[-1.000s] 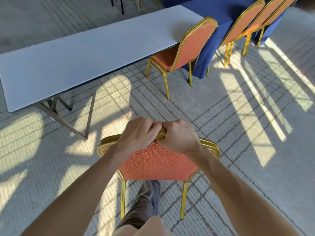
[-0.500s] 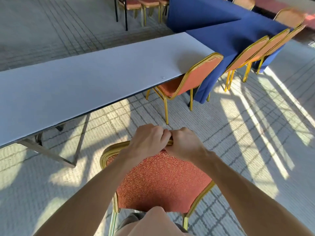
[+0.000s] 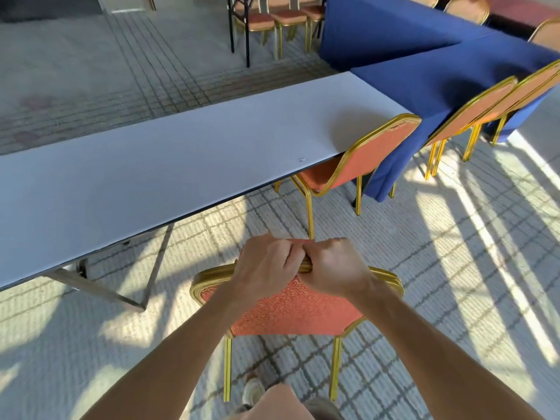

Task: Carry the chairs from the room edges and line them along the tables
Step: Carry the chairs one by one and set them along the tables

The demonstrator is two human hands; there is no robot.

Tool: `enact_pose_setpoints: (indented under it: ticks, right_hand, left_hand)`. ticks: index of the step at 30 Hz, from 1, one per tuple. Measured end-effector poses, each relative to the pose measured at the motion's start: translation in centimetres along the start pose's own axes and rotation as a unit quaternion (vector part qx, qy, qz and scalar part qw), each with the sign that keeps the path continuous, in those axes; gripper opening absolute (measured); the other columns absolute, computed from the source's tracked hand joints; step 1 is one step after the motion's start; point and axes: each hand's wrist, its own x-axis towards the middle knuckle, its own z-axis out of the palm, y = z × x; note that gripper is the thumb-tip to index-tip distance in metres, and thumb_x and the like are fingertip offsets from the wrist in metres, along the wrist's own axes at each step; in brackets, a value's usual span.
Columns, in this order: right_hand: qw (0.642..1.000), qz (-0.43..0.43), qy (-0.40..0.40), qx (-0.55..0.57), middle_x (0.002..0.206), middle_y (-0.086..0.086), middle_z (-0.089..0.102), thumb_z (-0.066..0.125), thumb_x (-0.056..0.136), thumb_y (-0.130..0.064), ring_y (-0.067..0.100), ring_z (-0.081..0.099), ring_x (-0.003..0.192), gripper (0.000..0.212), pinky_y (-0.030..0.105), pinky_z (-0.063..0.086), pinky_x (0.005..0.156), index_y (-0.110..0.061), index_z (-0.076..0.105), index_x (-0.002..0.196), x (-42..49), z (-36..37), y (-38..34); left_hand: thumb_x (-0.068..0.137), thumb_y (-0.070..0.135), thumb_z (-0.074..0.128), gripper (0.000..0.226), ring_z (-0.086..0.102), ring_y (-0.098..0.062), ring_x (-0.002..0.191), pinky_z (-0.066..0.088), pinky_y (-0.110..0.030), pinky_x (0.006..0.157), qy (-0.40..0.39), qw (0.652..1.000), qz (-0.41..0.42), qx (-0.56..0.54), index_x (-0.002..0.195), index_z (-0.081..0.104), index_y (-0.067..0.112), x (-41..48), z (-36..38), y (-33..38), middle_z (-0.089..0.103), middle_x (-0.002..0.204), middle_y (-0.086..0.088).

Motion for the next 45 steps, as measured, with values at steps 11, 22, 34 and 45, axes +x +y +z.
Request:
enact_pose_setpoints:
  ticks: [11,22,34,45]
  right_hand:
    - [0.993,-0.070,-0.078,0.052,0.093,0.004,0.067,0.056,0.091,-0.041,0.028,0.064,0.086,0.027,0.035,0.048,0.071,-0.019,0.062,0.107,-1.8,2.4,11.1]
    - [0.974,-0.189,-0.103,0.074,0.086,0.006,0.065,0.055,0.093,-0.035,0.029,0.063,0.080,0.021,0.036,0.048,0.068,-0.018,0.063,0.103,-1.4,1.1,17.3]
    - [0.973,-0.184,-0.125,0.061,0.081,0.005,0.060,0.057,0.091,-0.034,0.029,0.061,0.078,0.018,0.036,0.048,0.066,-0.017,0.059,0.093,3.2,-0.7,17.6]
    - [0.975,-0.177,-0.129,0.035,0.084,0.004,0.064,0.055,0.090,-0.040,0.028,0.061,0.079,0.024,0.035,0.047,0.067,-0.018,0.061,0.098,3.1,-0.8,17.3]
  left_hand:
    - [0.099,0.028,0.039,0.046,0.036,-0.008,0.037,0.033,-0.028,0.036,-0.042,0.988,-0.151,-0.011,0.054,0.045,0.023,3.4,7.6,8.1,0.041,0.045,0.009]
    - [0.097,0.044,0.020,0.054,0.038,-0.006,0.048,0.023,-0.025,0.048,-0.034,0.956,-0.290,0.018,0.072,0.060,0.019,5.2,10.7,13.3,0.042,0.051,0.011]
    - [0.094,0.046,0.012,0.056,0.044,-0.019,0.043,0.022,-0.025,0.046,0.015,0.954,-0.290,0.072,0.054,0.043,0.023,8.9,10.4,10.4,0.040,0.045,0.005]
    - [0.098,0.034,0.025,0.049,0.040,-0.015,0.034,0.038,-0.025,0.037,0.047,0.964,-0.254,0.062,0.052,0.038,0.025,8.7,10.7,10.4,0.033,0.042,0.012]
